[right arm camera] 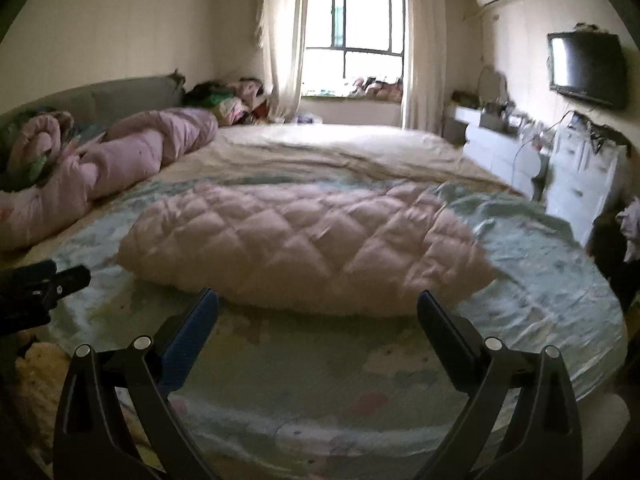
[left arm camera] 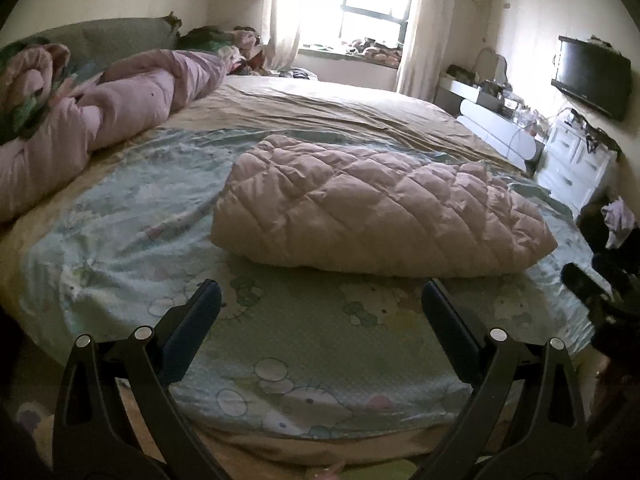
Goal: Fold large clothes
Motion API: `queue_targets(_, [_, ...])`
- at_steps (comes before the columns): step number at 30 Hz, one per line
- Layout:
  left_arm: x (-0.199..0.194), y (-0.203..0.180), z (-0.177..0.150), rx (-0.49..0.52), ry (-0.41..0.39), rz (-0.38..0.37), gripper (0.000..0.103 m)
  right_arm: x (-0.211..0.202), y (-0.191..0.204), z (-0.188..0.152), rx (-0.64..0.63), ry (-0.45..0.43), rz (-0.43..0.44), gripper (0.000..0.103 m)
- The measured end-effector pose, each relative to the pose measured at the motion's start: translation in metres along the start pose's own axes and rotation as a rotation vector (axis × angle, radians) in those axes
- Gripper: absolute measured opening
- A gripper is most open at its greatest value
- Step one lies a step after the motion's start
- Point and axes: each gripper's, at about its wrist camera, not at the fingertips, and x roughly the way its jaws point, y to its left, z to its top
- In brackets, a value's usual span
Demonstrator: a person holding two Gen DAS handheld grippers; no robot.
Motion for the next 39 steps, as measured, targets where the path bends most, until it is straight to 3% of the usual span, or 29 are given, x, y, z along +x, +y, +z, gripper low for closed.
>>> queue_targets(13, [-0.003, -0.001, -0.002, 0.002, -0.002, -0.001, 0.094, 0.001, 0.010, -0.006, 0.004, 0.029, 0.058, 0.099])
queue_targets(39, [0.002, -0.007, -0.004, 0.017, 0.016, 0.034, 0.094, 0.005, 0.009, -0.011, 0.032, 0.039, 0.059, 0.099])
